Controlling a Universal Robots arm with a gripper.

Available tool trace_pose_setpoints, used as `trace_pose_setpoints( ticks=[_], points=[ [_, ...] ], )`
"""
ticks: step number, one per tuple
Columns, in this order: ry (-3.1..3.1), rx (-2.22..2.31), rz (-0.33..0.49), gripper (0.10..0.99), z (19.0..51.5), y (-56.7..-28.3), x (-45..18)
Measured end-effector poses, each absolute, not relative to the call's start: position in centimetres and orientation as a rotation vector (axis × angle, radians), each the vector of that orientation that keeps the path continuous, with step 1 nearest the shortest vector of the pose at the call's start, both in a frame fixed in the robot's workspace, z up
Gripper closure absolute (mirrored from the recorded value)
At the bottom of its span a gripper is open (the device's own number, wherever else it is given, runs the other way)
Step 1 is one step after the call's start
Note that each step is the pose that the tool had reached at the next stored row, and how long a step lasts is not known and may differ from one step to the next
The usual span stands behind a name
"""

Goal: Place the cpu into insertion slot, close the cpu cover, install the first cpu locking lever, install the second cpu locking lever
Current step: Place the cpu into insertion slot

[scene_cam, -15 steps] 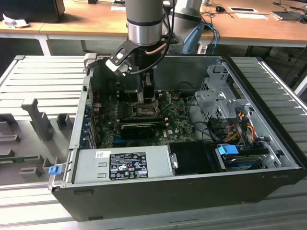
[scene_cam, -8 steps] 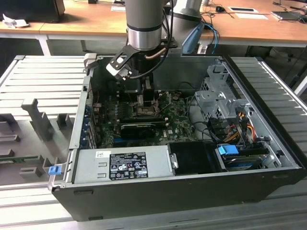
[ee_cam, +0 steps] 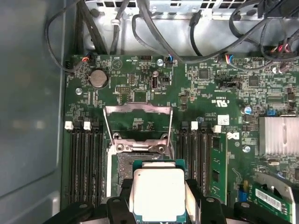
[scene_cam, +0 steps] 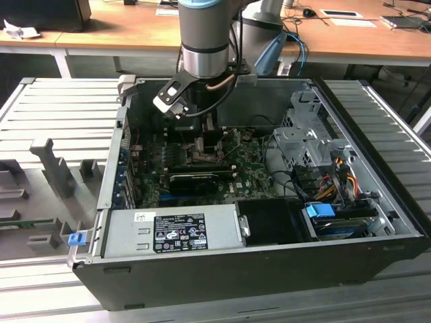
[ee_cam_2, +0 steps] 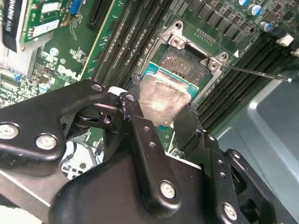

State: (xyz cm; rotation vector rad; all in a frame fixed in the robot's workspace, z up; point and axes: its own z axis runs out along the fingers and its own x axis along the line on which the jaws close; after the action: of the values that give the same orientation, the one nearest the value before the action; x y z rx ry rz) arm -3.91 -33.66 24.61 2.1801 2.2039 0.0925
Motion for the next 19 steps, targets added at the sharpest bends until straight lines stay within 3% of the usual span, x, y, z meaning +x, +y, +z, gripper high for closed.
trace_pose_setpoints(
  ticks=[6, 19],
  points=[
    [2.201, 2.184, 0.094, 0.557, 22.0, -32.9, -4.4],
    [2.179, 2.206, 0.093, 0.557, 20.8, -32.2, -4.5]
  ],
)
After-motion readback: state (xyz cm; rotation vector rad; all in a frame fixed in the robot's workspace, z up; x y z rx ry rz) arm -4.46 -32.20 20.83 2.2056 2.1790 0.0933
